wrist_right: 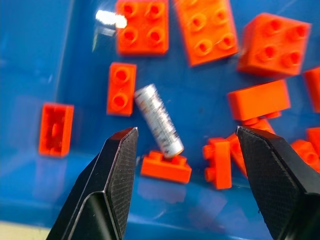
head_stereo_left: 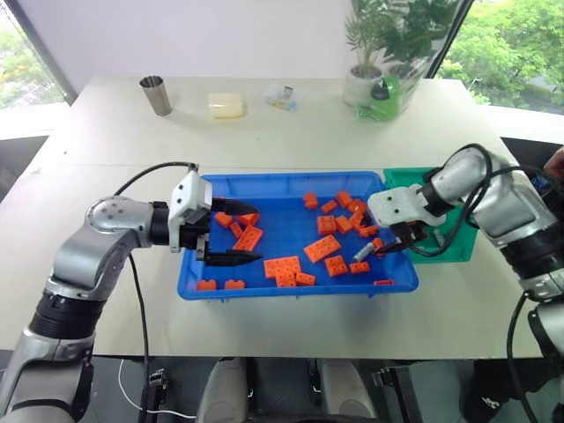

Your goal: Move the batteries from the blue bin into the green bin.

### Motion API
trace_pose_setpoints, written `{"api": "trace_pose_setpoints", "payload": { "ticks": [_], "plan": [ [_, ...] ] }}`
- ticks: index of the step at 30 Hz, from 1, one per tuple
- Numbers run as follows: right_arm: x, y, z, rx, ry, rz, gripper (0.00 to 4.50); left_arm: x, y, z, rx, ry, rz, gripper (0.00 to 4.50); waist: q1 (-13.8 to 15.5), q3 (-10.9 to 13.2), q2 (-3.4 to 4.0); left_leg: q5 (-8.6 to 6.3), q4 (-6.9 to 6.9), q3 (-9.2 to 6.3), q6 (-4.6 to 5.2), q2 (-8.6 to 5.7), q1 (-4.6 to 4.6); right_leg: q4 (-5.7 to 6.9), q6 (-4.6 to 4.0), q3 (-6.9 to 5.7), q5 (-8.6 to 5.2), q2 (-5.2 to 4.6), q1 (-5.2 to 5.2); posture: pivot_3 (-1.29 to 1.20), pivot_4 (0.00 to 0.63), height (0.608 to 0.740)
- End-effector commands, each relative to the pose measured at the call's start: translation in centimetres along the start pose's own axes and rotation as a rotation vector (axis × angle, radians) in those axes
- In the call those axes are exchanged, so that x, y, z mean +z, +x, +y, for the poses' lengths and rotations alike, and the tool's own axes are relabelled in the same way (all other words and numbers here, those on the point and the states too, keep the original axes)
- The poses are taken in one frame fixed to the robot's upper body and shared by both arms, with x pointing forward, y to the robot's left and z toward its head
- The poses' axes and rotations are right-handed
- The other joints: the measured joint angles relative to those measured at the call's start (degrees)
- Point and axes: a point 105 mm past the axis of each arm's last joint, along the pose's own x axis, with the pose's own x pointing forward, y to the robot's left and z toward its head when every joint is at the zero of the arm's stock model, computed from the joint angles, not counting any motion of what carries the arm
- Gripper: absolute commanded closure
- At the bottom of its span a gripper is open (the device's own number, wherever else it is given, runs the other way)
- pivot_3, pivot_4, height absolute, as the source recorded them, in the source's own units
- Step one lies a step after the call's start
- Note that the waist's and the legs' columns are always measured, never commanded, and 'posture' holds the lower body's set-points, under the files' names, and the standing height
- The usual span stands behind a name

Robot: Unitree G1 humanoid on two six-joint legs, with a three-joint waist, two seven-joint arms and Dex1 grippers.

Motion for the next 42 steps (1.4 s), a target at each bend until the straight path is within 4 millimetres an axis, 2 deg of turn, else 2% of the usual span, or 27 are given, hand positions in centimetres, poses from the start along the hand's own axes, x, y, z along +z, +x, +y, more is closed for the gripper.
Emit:
{"api": "trace_pose_setpoints", "payload": {
  "ticks": [1,7,12,13,14,19,22,24,26,29,31,34,37,40,42],
  "plan": [
    [0.5,0.0,-0.6,0.019,-0.055,0.017,1.29,1.0,-0.5,-0.2,0.019,0.037,-0.015,0.0,-0.1,0.0,0.0,0.0,0.0,-0.01,0.0,0.0,0.03,0.06,0.0,0.0,0.0,0.0,0.0,0.0,0.15,0.736],
    [0.9,1.9,0.2,0.08,-0.08,0.002,1.29,1.1,-0.6,-0.2,0.033,0.036,-0.014,0.0,0.1,0.0,0.0,0.01,0.0,0.0,-0.02,0.0,0.1,0.24,-0.01,-0.01,-0.01,0.0,0.0,0.0,0.15,0.736],
    [0.4,3.1,1.7,0.125,-0.106,0.002,1.29,1.4,-0.8,0.0,0.04,0.036,-0.015,0.0,0.1,0.0,-0.01,0.01,0.02,0.0,-0.02,-0.01,0.1,0.24,-0.01,-0.01,-0.01,-0.02,0.02,0.0,0.15,0.736],
    [0.4,3.3,1.9,0.127,-0.107,0.0,1.79,1.4,-0.8,0.0,0.041,0.036,-0.016,0.0,0.1,0.0,-0.02,0.01,0.02,-0.01,-0.02,-0.01,0.14,0.24,-0.01,-0.01,-0.01,-0.02,0.04,0.0,0.15,0.736],
    [0.3,3.4,2.1,0.127,-0.109,-0.001,2.06,1.4,-0.8,0.0,0.042,0.035,-0.017,0.0,0.1,0.0,-0.02,0.01,0.02,0.0,-0.02,-0.01,0.19,0.24,-0.02,-0.02,-0.01,-0.01,0.1,0.0,0.15,0.736],
    [0.7,3.7,1.8,0.09,-0.101,-0.027,4.46,1.5,-0.6,0.1,0.037,0.036,-0.023,0.0,0.1,0.0,-0.05,0.02,0.02,-0.01,-0.03,0.0,0.35,0.24,-0.12,-0.01,-0.07,-0.01,0.26,0.0,0.15,0.736],
    [1.5,3.0,1.2,0.051,-0.081,-0.068,4.48,1.5,-0.6,0.1,0.031,0.035,-0.025,0.0,0.1,0.0,-0.05,0.03,0.02,-0.01,-0.05,0.0,0.35,0.24,-0.12,-0.01,-0.07,-0.01,0.27,0.0,0.15,0.736],
    [3.2,1.6,-0.2,-0.019,-0.016,-0.159,4.48,1.4,-0.5,0.1,0.025,0.035,-0.023,0.0,-0.1,0.0,-0.04,0.03,0.02,-0.01,-0.05,0.0,0.35,0.26,-0.11,-0.01,-0.06,-0.01,0.25,0.0,0.15,0.736],
    [4.6,-0.9,-2.5,-0.148,0.07,-0.242,4.48,1.4,-0.5,0.1,0.023,0.036,-0.023,0.0,-0.2,0.0,-0.01,0.03,0.02,-0.09,-0.05,0.02,0.33,0.31,-0.05,-0.01,-0.02,0.0,0.19,0.0,0.15,0.736],
    [4.5,-5.1,-4.7,-0.343,0.219,-0.318,4.48,1.3,-0.5,0.1,0.023,0.037,-0.021,0.0,0.0,0.1,0.09,0.06,0.02,-0.1,-0.11,0.01,0.25,0.36,0.01,0.0,0.02,-0.03,0.07,0.0,0.15,0.736],
    [2.8,-7.8,-4.6,-0.434,0.329,-0.328,4.48,1.2,-0.6,0.1,0.026,0.036,-0.02,0.0,0.7,0.0,0.06,0.06,0.02,-0.12,-0.11,0.0,0.22,0.34,-0.03,-0.03,0.0,-0.04,0.1,0.0,0.15,0.736],
    [-0.8,-10.6,-3.3,-0.548,0.485,-0.292,4.48,1.0,-0.7,0.1,0.027,0.033,-0.02,0.0,1.7,0.0,0.04,0.03,-0.02,-0.07,-0.07,-0.02,0.2,0.2,-0.14,-0.1,-0.07,-0.11,0.16,0.0,0.15,0.736],
    [-4.0,-11.5,-1.2,-0.631,0.612,-0.224,4.48,0.9,-0.8,0.3,0.03,0.03,-0.02,0.0,1.6,0.0,0.02,0.02,-0.02,-0.05,-0.05,-0.04,0.14,0.04,-0.17,-0.09,-0.08,-0.17,0.21,0.0,0.15,0.736],
    [-6.1,-11.0,0.4,-0.672,0.693,-0.177,4.48,0.7,-0.9,0.5,0.034,0.028,-0.018,0.0,1.1,0.0,0.03,0.01,-0.02,0.01,-0.03,-0.05,0.16,-0.05,-0.16,-0.04,-0.08,-0.16,0.21,0.0,0.15,0.736],
    [-6.9,-10.6,0.8,-0.711,0.731,-0.16,3.42,0.6,-1.0,0.7,0.036,0.026,-0.015,0.0,0.4,0.0,0.05,0.01,-0.03,0.02,-0.03,-0.02,0.23,0.01,-0.14,-0.01,-0.07,-0.11,0.19,0.0,0.15,0.736]
  ]
}}
